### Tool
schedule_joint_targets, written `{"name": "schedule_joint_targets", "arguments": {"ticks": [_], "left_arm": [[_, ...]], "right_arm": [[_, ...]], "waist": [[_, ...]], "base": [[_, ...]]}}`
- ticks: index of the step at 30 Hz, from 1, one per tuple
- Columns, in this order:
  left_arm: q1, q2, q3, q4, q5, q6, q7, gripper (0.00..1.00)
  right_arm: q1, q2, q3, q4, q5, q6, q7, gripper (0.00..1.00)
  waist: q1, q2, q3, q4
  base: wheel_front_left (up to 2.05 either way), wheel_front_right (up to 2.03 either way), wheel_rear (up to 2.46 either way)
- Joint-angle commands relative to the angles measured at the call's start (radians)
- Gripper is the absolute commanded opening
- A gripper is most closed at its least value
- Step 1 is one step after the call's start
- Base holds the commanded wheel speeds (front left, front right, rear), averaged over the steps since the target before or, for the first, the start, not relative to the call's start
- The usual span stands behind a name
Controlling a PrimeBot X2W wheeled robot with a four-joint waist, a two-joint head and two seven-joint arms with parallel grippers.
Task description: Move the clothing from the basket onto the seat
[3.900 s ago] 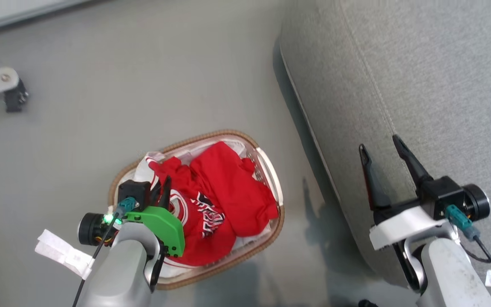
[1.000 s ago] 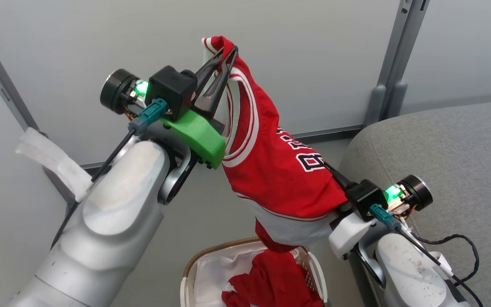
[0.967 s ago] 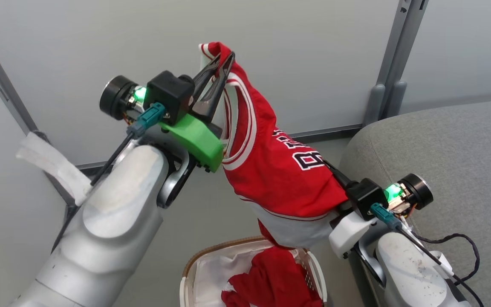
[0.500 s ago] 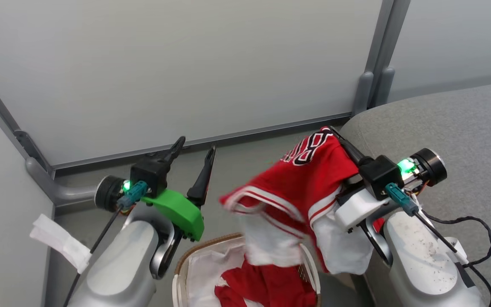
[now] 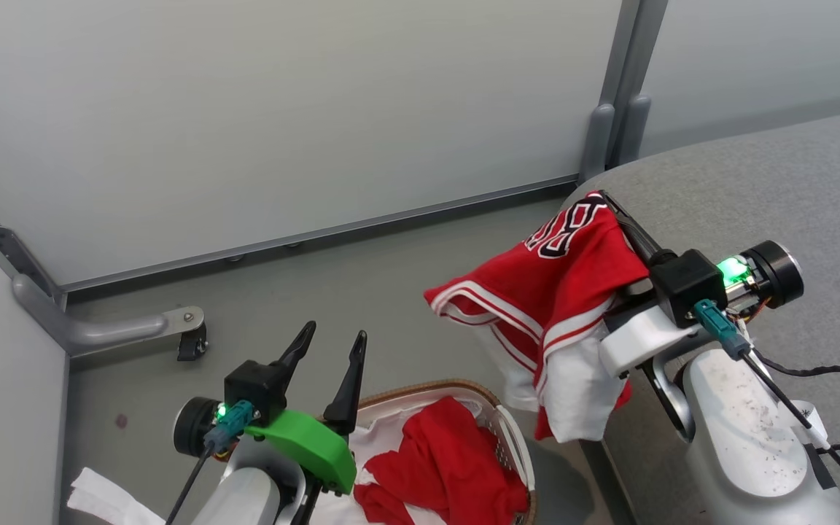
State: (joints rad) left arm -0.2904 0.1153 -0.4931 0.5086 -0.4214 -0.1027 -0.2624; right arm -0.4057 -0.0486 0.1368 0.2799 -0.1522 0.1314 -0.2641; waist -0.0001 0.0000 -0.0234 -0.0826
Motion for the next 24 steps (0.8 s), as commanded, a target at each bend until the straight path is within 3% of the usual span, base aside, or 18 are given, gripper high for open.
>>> {"name": "schedule_joint_targets", "arguments": {"ticks": [1, 9, 24], "left_arm": [[0.026, -0.005, 0.012, -0.013, 0.015, -0.003, -0.003, 1.00], [0.081, -0.039, 0.058, -0.064, 0.068, -0.019, -0.003, 1.00], [0.085, -0.063, 0.036, -0.098, 0.098, -0.029, -0.003, 1.00]], "right_arm": [[0.006, -0.003, -0.009, -0.002, -0.005, -0.001, -0.001, 0.00], [-0.023, -0.004, -0.062, -0.004, -0.038, -0.001, -0.001, 0.00], [-0.014, -0.003, -0.167, -0.006, -0.107, -0.001, -0.001, 0.00]], "waist": [[0.0001, 0.0000, 0.004, -0.008], [0.0001, 0.0000, 0.020, -0.073], [0.0001, 0.0000, 0.069, -0.323]], "base": [[0.00, 0.00, 0.00], [0.00, 0.00, 0.00], [0.00, 0.00, 0.00]]}}
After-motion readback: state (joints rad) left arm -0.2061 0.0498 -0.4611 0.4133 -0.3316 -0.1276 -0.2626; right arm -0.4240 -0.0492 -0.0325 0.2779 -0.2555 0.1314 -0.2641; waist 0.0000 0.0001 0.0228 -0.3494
